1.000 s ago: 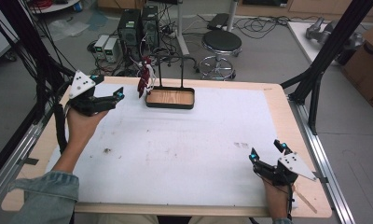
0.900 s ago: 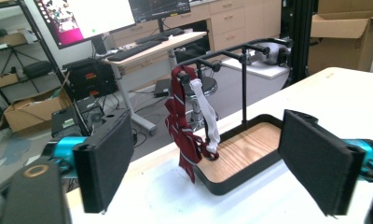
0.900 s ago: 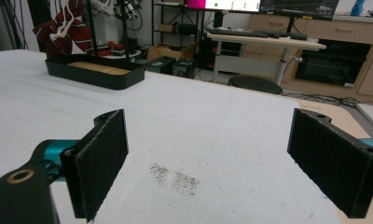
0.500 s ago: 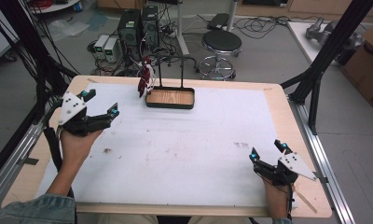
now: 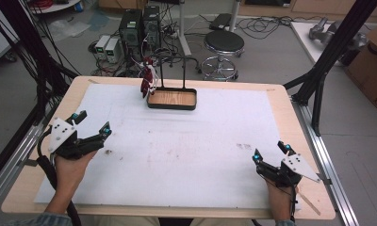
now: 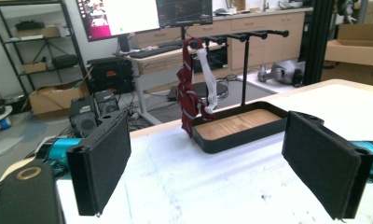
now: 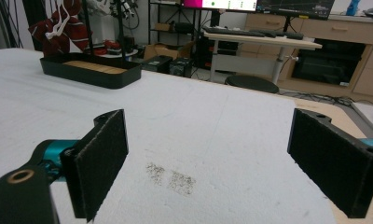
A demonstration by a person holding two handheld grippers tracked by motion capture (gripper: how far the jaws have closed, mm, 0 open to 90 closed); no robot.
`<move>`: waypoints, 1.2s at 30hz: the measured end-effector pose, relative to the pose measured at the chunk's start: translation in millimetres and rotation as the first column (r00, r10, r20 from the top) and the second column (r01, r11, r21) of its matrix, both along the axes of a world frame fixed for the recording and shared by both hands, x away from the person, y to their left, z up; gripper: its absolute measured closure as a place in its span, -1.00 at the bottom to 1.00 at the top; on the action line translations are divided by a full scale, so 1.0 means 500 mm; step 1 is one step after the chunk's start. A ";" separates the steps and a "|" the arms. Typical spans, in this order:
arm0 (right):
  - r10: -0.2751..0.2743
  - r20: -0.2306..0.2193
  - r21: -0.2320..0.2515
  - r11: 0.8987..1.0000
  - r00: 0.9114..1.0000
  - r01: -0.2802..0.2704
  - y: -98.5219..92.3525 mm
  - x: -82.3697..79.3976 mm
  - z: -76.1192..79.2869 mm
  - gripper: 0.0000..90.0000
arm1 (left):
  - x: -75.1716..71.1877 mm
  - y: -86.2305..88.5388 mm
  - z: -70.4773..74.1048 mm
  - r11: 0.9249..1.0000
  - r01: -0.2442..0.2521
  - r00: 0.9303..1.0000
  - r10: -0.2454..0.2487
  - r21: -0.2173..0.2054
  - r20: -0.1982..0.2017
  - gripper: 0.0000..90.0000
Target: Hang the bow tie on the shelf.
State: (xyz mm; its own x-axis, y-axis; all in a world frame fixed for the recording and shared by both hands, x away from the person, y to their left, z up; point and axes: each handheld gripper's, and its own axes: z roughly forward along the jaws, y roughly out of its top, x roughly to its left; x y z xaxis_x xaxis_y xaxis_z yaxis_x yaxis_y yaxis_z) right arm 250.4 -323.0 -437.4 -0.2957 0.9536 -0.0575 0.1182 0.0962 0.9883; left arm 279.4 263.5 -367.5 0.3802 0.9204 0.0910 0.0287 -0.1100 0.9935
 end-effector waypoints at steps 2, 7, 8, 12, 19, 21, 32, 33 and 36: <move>0.001 0.002 -0.002 1.000 1.000 -0.001 0.000 0.000 0.000 -0.75 | -0.006 0.003 -0.011 1.000 -0.009 1.000 0.009 0.003 -0.008 -0.65; 0.001 0.001 -0.003 1.000 1.000 -0.001 0.000 0.001 0.000 -0.75 | -0.020 0.012 -0.041 1.000 -0.027 0.999 0.027 -0.010 -0.034 -0.65; 0.001 0.001 -0.004 1.000 1.000 -0.001 0.000 0.001 0.000 -0.75 | -0.023 0.014 -0.047 0.999 -0.031 0.999 0.031 -0.008 -0.038 -0.65; 0.000 0.001 -0.004 1.000 1.000 0.000 0.000 0.001 0.000 -0.75 | -0.029 0.017 -0.068 0.999 -0.035 0.998 0.035 -0.002 -0.050 -0.65; 0.002 -0.002 -0.006 1.000 1.000 -0.002 -0.001 0.001 0.000 -0.75 | -0.030 0.022 -0.094 0.999 -0.049 0.996 0.049 -0.005 -0.081 -0.65; 0.002 -0.002 -0.006 1.000 1.000 -0.002 -0.001 0.001 0.000 -0.75 | -0.031 0.023 -0.099 0.999 -0.050 0.995 0.050 -0.002 -0.089 -0.65; 0.003 -0.003 -0.006 1.000 1.000 -0.003 0.000 0.001 -0.001 -0.75 | -0.029 0.020 -0.113 0.999 -0.043 0.993 0.044 0.009 -0.110 -0.65; 0.002 -0.002 -0.008 1.000 1.000 -0.002 0.000 0.001 -0.001 -0.75 | -0.029 0.021 -0.114 0.999 -0.042 0.993 0.043 0.011 -0.113 -0.65; 0.003 -0.002 -0.007 1.000 1.000 -0.003 -0.001 0.001 -0.001 -0.75 | -0.028 0.020 -0.114 0.999 -0.043 0.993 0.044 0.010 -0.113 -0.65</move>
